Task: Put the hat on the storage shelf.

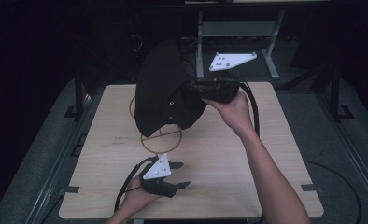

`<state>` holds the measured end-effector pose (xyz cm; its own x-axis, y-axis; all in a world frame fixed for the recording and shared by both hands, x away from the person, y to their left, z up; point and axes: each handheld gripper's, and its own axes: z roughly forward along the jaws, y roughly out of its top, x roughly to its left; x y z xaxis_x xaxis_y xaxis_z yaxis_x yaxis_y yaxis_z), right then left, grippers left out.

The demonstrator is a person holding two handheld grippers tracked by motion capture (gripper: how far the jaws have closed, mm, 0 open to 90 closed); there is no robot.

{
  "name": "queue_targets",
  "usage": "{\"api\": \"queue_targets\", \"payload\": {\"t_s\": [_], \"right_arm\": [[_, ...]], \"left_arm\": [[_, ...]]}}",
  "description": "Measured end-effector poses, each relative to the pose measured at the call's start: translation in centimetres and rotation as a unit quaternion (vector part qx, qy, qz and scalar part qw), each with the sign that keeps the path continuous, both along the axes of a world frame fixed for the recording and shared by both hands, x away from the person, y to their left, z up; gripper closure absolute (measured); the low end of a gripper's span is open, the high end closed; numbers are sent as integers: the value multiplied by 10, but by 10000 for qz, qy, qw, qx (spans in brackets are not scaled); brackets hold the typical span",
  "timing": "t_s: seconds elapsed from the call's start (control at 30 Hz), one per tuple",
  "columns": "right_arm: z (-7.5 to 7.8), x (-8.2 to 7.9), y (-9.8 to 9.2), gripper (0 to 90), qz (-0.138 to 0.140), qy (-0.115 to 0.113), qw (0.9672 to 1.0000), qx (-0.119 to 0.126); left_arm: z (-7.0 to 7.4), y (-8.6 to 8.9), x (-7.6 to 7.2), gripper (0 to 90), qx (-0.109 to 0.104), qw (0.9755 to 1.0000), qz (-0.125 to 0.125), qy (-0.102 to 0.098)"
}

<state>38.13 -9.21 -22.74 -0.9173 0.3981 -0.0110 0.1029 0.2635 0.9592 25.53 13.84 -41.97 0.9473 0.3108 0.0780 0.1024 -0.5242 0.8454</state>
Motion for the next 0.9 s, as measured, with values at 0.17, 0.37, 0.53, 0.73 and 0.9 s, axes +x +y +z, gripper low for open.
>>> {"api": "queue_targets", "payload": {"t_s": [0.17, 0.37, 0.53, 0.73, 0.9], "right_arm": [[8, 10, 11, 884, 40, 48, 9999, -97], [12, 21, 23, 884, 111, 105, 9998, -157], [14, 30, 32, 884, 122, 137, 9998, -127], [19, 41, 43, 881, 162, 256, 9994, -152], [22, 50, 53, 880, 186, 353, 9990, -216]], "left_arm": [[1, -1, 1, 357, 54, 10000, -21, -34], [1, -2, 1, 357, 36, 10000, -21, 3], [2, -4, 0, 353, -2, 10000, -44, -24], [0, -8, -1, 352, 34, 10000, -91, 21], [0, -10, -1, 353, 37, 9999, -128, 12]]}}
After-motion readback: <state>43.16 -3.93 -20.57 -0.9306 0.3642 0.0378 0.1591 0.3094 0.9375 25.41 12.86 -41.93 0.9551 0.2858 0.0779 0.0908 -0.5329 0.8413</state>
